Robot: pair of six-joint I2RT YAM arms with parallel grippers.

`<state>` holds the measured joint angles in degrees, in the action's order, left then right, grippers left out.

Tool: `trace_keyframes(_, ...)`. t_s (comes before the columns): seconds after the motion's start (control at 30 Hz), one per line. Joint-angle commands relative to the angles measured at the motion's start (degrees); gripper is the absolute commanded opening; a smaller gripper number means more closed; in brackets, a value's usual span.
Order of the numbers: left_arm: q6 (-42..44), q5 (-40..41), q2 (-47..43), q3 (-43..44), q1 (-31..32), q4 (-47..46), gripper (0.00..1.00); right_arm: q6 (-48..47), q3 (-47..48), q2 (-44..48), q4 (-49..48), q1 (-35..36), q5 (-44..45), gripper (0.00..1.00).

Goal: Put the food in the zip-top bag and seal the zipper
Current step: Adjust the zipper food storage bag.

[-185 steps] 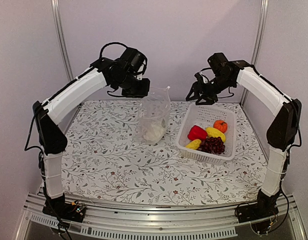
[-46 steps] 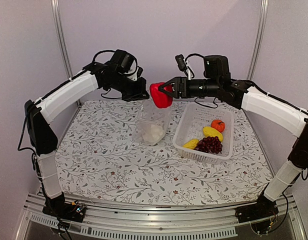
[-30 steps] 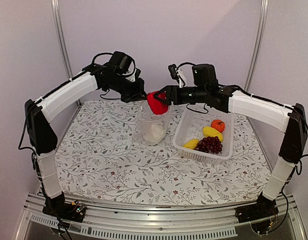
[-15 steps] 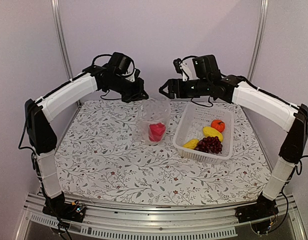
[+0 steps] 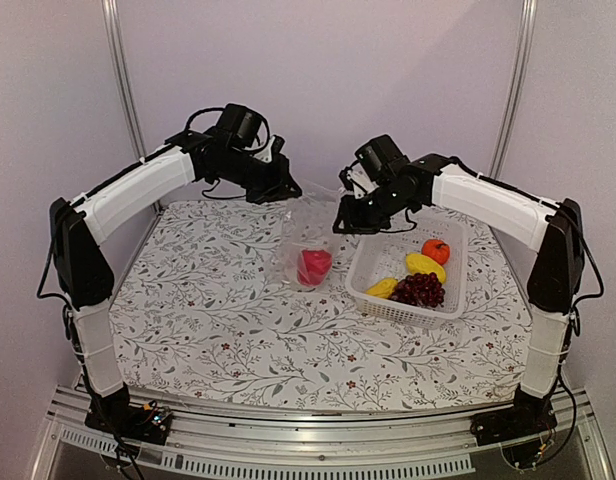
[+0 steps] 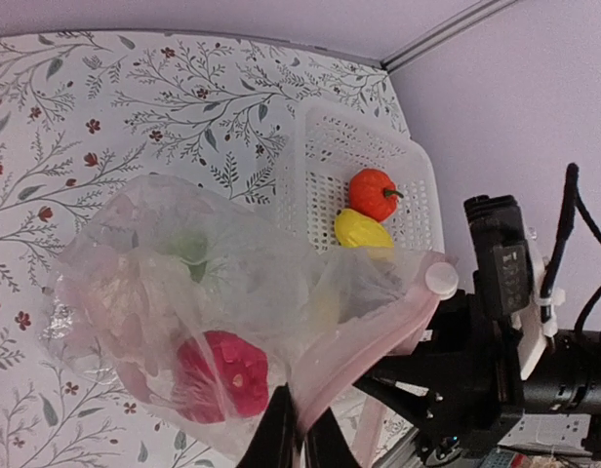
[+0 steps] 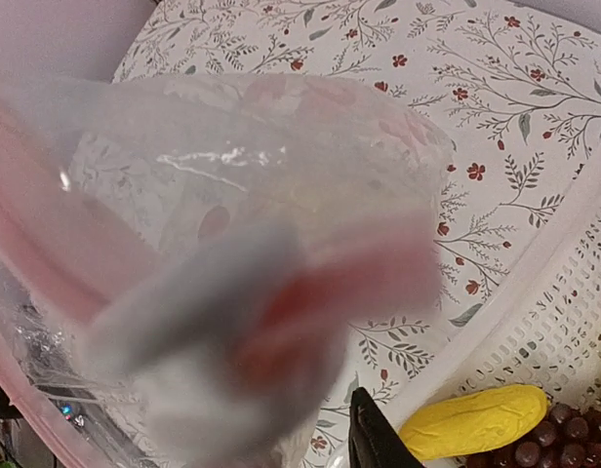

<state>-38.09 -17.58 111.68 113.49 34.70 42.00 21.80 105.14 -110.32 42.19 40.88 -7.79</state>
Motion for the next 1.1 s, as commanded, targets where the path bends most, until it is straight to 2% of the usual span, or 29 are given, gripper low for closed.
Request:
trace_keyframes(0.0,3.1,-0.4,0.2,-0.4,0.0,1.2,0.11,2.1,4.6,-2.1,5.6,-0.4,-0.4,0.18)
trace_keyframes(0.1,6.4,2.4,-0.2,-0.5,1.5,4.6,0.22,3.1,8.1,-2.2,6.5,-0.6,-2.3,0.01)
trace_keyframes(0.17,9.0,4.5,-0.7,-1.6,2.7,6.1,0.28,3.8,10.1,-1.7,6.7,-0.6,-3.2,0.00)
trace_keyframes(0.27,10.7,6.5,-1.9,-3.3,4.6,7.0,0.30,5.5,12.1,-1.4,7.2,-0.9,-5.3,0.00)
trace_keyframes(0.33,10.8,11.0,-1.3,-1.5,5.4,10.2,0.27,6.2,13.0,-1.7,8.2,-1.0,-5.5,0.00)
trace_keyframes(0.43,11.1,23.5,-0.3,4.1,6.8,16.6,0.21,6.4,13.6,-2.2,10.0,-1.7,-5.4,0.00)
trace_keyframes(0.53,11.9,31.2,-1.3,7.8,7.8,17.3,0.10,6.9,14.2,-2.9,11.1,-2.6,-7.4,0.00)
trace_keyframes(0.63,12.7,34.6,-3.0,8.9,8.5,15.0,0.02,7.0,16.7,-3.3,12.4,-2.9,-7.8,0.00)
trace_keyframes(0.7,13.0,33.3,-3.6,8.3,8.6,13.3,0.00,7.0,18.4,-3.3,11.9,-2.9,-9.3,0.06)
trace_keyframes(0.9,11.2,25.2,-1.0,7.0,8.6,12.7,0.00,7.1,19.0,-1.0,9.9,-3.0,-13.1,0.43)
trace_keyframes(1.07,10.1,22.9,-0.1,6.2,8.1,12.0,0.00,6.3,18.7,1.6,13.7,-4.8,-14.3,0.54)
